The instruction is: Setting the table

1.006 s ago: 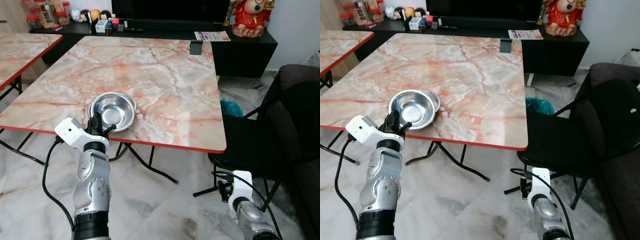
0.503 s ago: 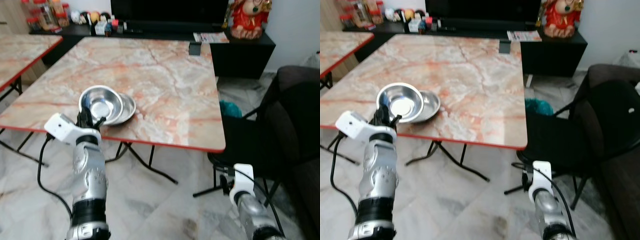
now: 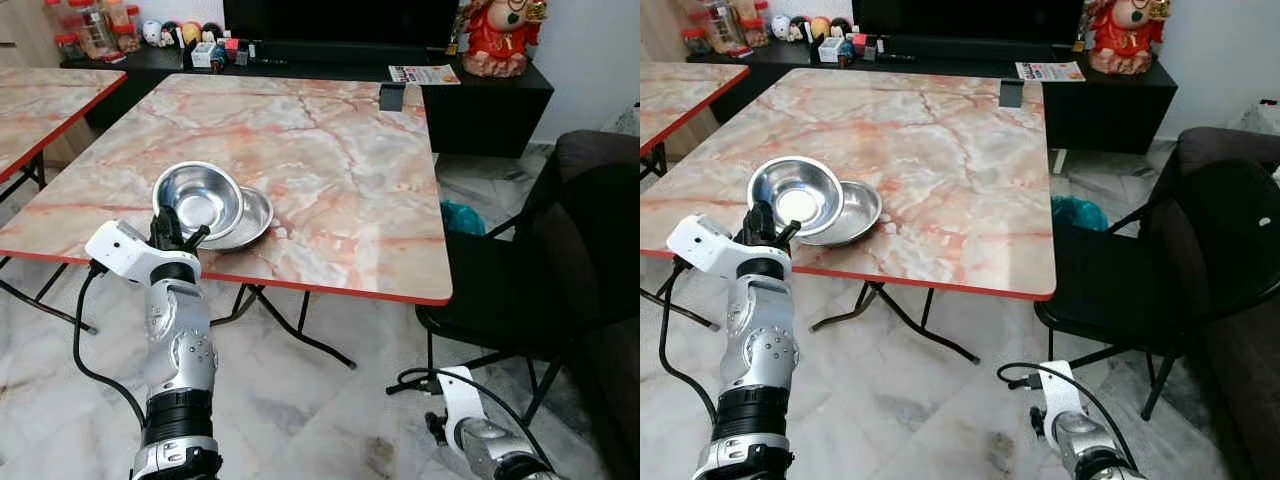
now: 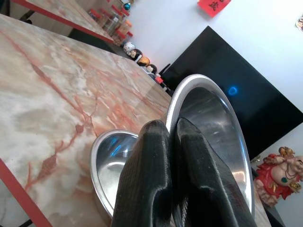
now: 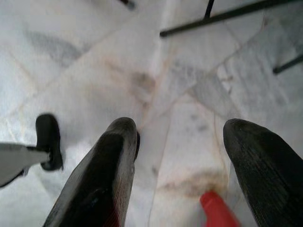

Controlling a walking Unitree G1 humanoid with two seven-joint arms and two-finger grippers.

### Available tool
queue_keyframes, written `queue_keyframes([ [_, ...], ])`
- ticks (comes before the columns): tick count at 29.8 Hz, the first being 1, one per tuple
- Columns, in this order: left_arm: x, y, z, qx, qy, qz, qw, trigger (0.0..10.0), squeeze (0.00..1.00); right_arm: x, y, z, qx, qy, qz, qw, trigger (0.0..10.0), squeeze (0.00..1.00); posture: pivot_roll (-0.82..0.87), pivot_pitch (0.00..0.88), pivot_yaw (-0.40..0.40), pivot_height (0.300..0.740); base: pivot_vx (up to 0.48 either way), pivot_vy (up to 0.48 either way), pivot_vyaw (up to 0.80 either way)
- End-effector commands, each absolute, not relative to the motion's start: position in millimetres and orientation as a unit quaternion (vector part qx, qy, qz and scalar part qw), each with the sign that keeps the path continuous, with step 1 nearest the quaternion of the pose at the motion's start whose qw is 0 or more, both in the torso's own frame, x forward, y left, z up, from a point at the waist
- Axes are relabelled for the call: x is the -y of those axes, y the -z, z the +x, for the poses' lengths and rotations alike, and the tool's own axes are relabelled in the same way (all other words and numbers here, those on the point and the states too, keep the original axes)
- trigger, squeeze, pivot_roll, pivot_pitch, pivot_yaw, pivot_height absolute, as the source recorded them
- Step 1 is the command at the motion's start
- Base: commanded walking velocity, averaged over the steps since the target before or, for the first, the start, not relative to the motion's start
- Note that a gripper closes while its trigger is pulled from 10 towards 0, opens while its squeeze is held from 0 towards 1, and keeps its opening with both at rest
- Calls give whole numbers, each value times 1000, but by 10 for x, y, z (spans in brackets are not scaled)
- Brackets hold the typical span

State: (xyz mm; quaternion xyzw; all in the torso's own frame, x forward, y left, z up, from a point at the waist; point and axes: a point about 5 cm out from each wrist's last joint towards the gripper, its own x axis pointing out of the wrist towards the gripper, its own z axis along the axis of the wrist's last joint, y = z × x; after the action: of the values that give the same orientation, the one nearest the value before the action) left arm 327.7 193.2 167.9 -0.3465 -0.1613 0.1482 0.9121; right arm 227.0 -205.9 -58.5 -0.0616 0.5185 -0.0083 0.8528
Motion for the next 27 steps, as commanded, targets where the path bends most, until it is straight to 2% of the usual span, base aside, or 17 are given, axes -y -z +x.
queue_keyframes([
  [1,-1945,-1716,3289,169,-149,-338,914,10000,0,2095,591,2247,-525,15,-56,849,10000,0,-54,21,-8,740,0,0,0],
  [8,-1946,-1754,3286,176,-144,-325,918,10000,0,2290,371,2475,-468,35,-52,881,10000,0,-62,29,1,740,0,0,0],
  [10,-1948,-1754,3280,176,-142,-319,920,10000,0,2350,190,2533,-423,33,-54,904,10000,0,-77,35,10,740,0,0,0],
  [12,-1955,-1741,3276,174,-141,-317,922,10000,0,2385,60,2582,-402,35,-53,913,10000,0,-93,39,17,740,0,0,0],
  [15,-1955,-1723,3281,170,-140,-315,923,10000,0,2318,187,2595,-423,41,-52,904,10000,0,-100,44,21,740,0,0,0],
  [18,-1952,-1717,3288,168,-138,-314,924,10000,0,2194,368,2443,-466,40,-57,882,10000,0,-105,46,23,740,0,0,0],
  [22,-1943,-1712,3296,166,-137,-314,925,10000,0,2219,472,2289,-510,45,-57,857,10000,0,-109,45,17,740,0,0,0],
  [27,-1936,-1688,3296,162,-138,-315,925,10000,0,2236,601,2156,-533,33,-66,843,10000,0,-110,45,16,740,0,0,0],
])
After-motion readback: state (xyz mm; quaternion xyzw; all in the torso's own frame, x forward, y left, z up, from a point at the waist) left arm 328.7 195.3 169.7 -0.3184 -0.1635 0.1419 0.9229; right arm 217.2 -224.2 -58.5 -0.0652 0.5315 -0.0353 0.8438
